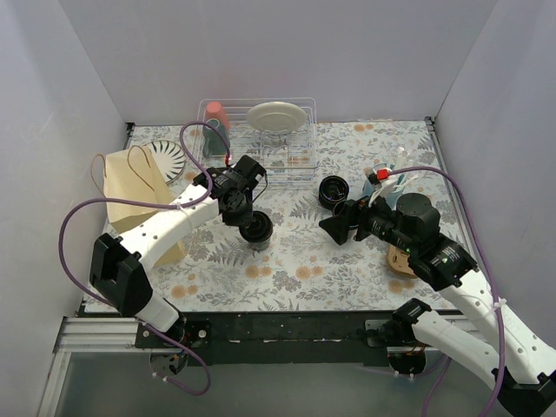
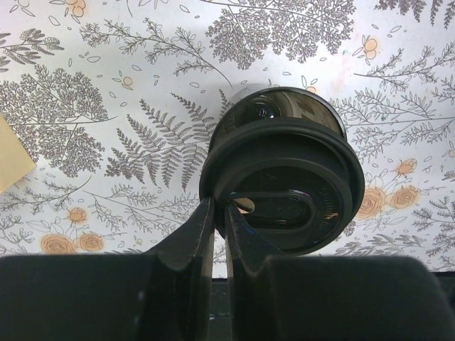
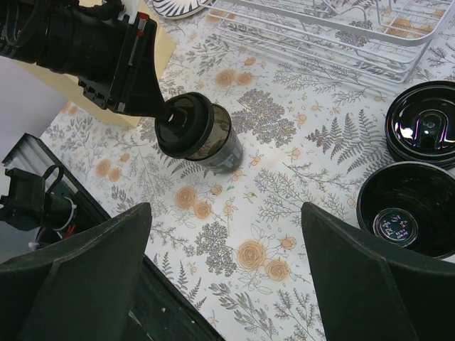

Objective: Pack the takeout coffee

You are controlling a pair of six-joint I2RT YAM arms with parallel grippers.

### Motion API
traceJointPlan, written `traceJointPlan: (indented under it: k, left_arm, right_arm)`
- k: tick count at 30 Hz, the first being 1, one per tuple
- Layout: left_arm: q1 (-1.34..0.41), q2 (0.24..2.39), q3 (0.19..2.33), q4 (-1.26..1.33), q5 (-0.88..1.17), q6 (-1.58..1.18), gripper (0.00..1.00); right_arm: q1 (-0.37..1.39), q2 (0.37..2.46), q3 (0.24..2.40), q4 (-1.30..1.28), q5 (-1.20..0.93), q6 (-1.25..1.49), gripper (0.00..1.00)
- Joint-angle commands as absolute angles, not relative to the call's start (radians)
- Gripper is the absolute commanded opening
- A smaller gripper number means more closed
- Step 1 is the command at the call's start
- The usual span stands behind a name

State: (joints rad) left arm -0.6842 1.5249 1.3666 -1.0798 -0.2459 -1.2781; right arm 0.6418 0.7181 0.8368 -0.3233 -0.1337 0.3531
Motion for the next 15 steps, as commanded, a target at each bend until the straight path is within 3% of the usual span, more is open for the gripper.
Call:
traceJointPlan:
  k: [1, 12, 15]
  left_arm:
    - [-0.664, 1.534, 1.381, -1.057, -0.233, -1.266, 0.08]
    - [-0.653, 1.574, 1.397, -1.042, -0.207, -1.253, 0.12]
    - [-0.653, 1.575, 1.396, -1.043, -0.206, -1.256, 0.18]
  right_arm:
    - [0.643, 0.719, 0.859, -0.299, -0.143, 0.344, 0.93]
    - [0.643, 0.726, 0.874, -0.31, -0.137, 0.342, 0.93]
    - [0.643, 0.727, 0.877, -0.311, -0.137, 0.341, 0.92]
